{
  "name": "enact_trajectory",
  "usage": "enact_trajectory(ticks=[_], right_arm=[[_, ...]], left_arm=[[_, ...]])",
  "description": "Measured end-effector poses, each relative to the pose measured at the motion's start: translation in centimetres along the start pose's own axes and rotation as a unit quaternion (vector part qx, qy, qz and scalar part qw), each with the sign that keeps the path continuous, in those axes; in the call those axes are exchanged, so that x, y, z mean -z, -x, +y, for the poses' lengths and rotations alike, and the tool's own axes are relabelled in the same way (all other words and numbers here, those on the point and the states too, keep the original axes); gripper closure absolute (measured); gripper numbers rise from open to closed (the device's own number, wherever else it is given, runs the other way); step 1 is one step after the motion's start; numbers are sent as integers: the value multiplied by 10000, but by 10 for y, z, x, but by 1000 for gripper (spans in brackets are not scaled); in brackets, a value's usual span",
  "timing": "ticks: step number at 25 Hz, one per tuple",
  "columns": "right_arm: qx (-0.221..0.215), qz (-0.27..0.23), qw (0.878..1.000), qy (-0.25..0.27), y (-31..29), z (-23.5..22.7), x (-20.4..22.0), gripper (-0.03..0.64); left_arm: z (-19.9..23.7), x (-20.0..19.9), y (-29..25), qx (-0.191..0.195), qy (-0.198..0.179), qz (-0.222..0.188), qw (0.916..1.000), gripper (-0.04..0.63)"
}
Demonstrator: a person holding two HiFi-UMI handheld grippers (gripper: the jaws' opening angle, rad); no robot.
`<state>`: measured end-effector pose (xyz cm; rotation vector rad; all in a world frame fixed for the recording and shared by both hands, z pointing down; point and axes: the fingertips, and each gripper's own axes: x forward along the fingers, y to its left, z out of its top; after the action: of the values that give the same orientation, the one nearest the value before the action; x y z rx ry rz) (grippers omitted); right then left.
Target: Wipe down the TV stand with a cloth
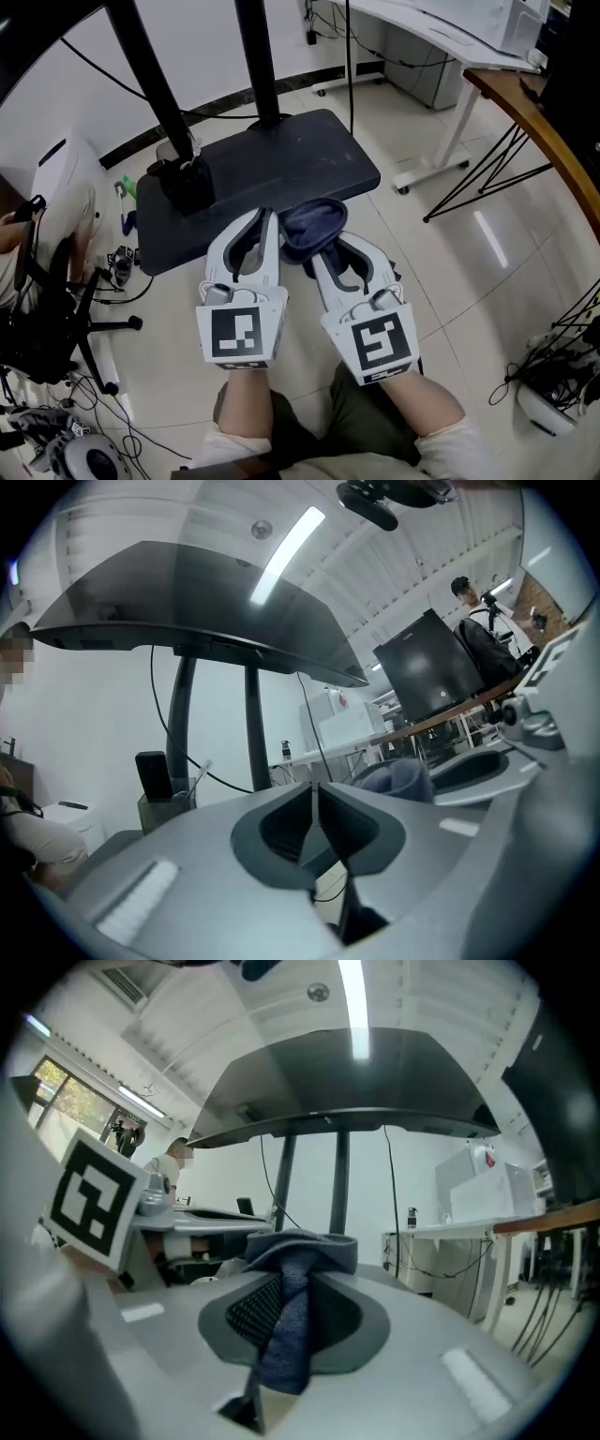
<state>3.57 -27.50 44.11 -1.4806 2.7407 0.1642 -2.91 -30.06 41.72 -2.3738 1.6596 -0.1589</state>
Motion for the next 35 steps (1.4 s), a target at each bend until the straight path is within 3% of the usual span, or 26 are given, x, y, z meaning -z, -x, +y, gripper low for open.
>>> enact_trajectory(ticks=[5,6,9,10,13,17,23,25,28,32,35], right_arm=[[-36,286,9983,-513,6,-7,8,545],[-39,251,9987,-446,-4,-17,0,545],[12,-311,9995,17,-63,-66,-45,545],[23,-229,9997,-31,-87,-82,-45,545],[68,731,9967,-346,-160,-123,-17,545],[272,1789,9825,-443,-234,-166,20,545],[432,2198,9737,-423,-250,-179,46,545],[322,2056,9773,-394,-229,-172,41,545],[89,1396,9895,-355,-165,-150,17,545],[84,610,9978,-252,-49,-109,12,545],[290,-220,9990,-254,-3,-89,19,545]], left_arm=[[-11,-2,-3,106,3,48,9999,499],[-10,-4,-5,115,7,-51,9999,499],[-5,-22,-12,93,-157,-886,9959,494],[-3,-24,-12,80,-185,-968,9951,486],[0,-24,-10,29,-188,-894,9958,482],[0,-22,-5,-41,-110,-637,9979,482],[2,-20,-2,-86,-103,-442,9989,482],[3,-24,-4,-90,-260,-730,9969,482],[2,-23,-5,-55,-318,-817,9961,482],[-7,-10,-2,-19,-132,-479,9988,482],[-11,-1,2,35,-86,-336,9994,482]])
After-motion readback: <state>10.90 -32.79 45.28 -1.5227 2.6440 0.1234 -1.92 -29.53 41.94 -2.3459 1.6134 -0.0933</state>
